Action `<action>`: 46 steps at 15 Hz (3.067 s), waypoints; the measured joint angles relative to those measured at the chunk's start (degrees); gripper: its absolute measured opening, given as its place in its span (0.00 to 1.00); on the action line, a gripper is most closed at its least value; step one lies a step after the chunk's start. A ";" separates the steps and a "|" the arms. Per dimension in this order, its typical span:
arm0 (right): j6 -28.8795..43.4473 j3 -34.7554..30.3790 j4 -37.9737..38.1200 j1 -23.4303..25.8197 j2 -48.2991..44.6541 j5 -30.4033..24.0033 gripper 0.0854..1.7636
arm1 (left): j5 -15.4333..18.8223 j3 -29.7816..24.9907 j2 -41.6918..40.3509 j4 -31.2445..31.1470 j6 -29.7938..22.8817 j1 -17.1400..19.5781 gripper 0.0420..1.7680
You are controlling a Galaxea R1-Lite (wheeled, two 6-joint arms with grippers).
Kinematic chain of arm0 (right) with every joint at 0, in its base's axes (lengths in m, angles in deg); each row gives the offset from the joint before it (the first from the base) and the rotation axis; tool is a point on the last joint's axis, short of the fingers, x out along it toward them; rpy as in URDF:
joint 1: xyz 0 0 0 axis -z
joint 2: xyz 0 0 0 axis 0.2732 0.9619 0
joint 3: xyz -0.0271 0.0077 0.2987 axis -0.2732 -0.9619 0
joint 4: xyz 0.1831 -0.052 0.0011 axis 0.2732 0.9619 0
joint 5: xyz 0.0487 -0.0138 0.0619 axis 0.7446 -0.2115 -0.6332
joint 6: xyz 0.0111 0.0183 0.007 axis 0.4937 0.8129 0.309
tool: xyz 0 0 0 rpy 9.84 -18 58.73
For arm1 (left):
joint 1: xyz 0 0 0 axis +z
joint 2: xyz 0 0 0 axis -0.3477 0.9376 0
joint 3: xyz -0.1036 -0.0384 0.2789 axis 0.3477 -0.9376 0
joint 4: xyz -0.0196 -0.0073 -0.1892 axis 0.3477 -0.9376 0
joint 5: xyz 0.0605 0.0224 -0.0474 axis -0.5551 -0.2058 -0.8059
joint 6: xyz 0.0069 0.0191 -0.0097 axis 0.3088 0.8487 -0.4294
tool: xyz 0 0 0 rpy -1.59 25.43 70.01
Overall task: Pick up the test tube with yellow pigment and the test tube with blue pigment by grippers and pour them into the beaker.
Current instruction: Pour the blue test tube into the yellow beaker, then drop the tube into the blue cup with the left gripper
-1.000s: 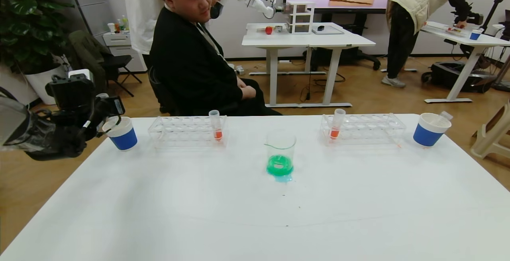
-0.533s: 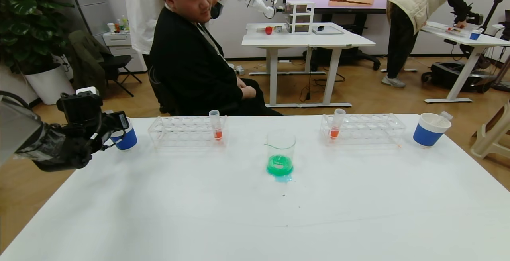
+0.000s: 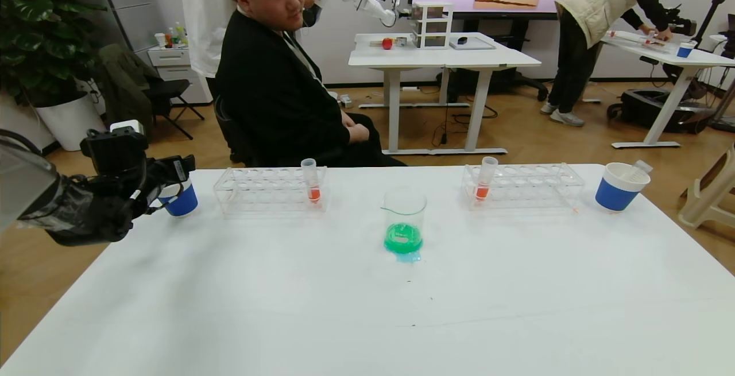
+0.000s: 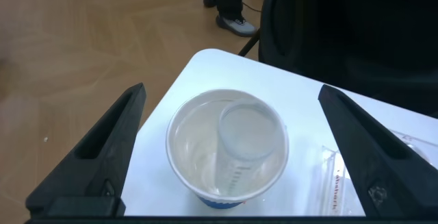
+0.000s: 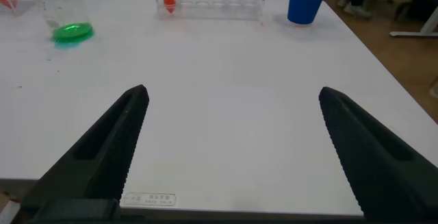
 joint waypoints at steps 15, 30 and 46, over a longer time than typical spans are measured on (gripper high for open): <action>0.02 0.00 0.00 0.00 0.00 0.00 0.98 | -0.09 -3.61 -34.04 -10.34 9.42 -17.25 0.99; 0.02 0.00 0.00 0.00 0.00 0.00 0.98 | -0.48 -23.05 -99.83 -50.76 13.45 -11.63 0.99; 0.02 0.00 -0.02 0.02 0.00 -0.06 0.98 | 14.13 -66.29 -126.11 -50.47 7.91 -11.48 0.99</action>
